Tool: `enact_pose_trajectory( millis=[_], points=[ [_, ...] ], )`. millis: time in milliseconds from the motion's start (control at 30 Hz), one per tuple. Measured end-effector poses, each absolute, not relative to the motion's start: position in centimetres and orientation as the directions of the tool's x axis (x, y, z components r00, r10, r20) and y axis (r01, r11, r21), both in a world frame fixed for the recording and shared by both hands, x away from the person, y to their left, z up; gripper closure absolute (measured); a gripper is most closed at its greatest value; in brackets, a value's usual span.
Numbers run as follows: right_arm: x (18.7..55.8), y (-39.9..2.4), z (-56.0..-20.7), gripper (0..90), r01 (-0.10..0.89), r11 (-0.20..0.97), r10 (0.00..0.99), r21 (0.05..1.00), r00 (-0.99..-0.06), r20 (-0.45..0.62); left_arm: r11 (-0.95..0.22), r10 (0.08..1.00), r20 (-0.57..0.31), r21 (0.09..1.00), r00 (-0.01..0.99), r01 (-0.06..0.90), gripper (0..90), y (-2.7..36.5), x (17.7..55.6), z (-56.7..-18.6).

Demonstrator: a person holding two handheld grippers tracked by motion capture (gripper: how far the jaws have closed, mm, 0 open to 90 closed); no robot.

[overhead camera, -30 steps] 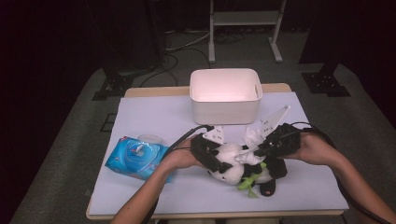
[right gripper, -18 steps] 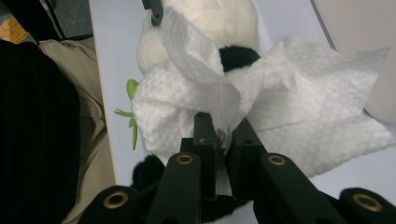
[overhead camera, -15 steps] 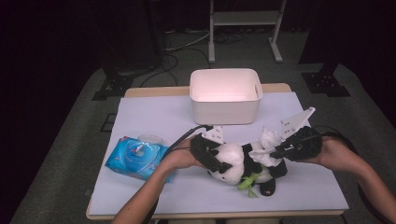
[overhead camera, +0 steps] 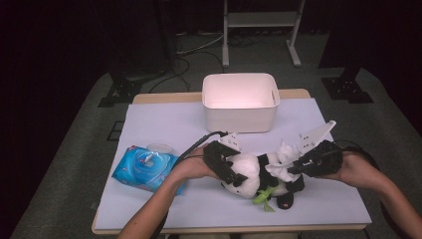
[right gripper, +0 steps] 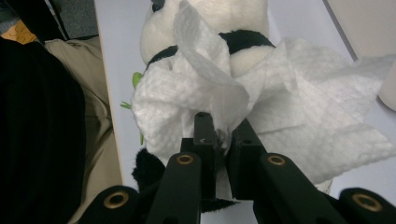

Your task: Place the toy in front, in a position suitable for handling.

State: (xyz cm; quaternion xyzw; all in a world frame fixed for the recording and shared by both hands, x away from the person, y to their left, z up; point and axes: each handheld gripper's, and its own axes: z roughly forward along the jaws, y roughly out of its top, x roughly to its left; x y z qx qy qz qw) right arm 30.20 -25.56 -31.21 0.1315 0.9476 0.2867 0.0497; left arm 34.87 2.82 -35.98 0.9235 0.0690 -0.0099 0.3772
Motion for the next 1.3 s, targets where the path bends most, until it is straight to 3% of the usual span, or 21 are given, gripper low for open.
enact_pose_trajectory(
  millis=[67, 233, 400, 900, 1100, 1300],
  points=[
    [30.0, -25.4, -31.2, 82.6, 0.215, 0.802, 0.273, 0.556, -0.962, -0.021, -0.71, 0.118, -0.074, 0.691, 0.99, 0.136, 13.8, 2.9, 34.8, -35.9],
    [29.7, -24.5, -30.6, 82.6, 0.18, 0.809, 0.247, 0.56, -0.968, -0.046, -0.712, 0.113, -0.038, 0.694, 0.993, 0.107, 24.9, 2.7, 34.4, -35.9],
    [29.8, -22.0, -30.6, 82.6, 0.125, 0.829, 0.184, 0.545, -0.981, -0.055, -0.712, 0.106, -0.021, 0.696, 0.994, 0.09, 26.0, 2.7, 34.3, -35.8],
    [31.5, -18.8, -31.7, 82.7, 0.1, 0.847, 0.147, 0.522, -0.988, -0.05, -0.692, 0.109, -0.037, 0.714, 0.993, 0.103, 24.6, 2.9, 34.3, -36.2],
    [31.1, -19.5, -32.2, 83.0, 0.128, 0.832, 0.168, 0.539, -0.985, -0.026, -0.688, 0.135, -0.097, 0.707, 0.986, 0.164, 12.4, 2.7, 34.5, -36.1],
    [30.2, -19.3, -32.3, 83.1, 0.106, 0.842, 0.145, 0.529, -0.989, -0.032, -0.696, 0.113, -0.121, 0.699, 0.986, 0.165, 12.9, 2.6, 34.4, -36.2]
  ],
)
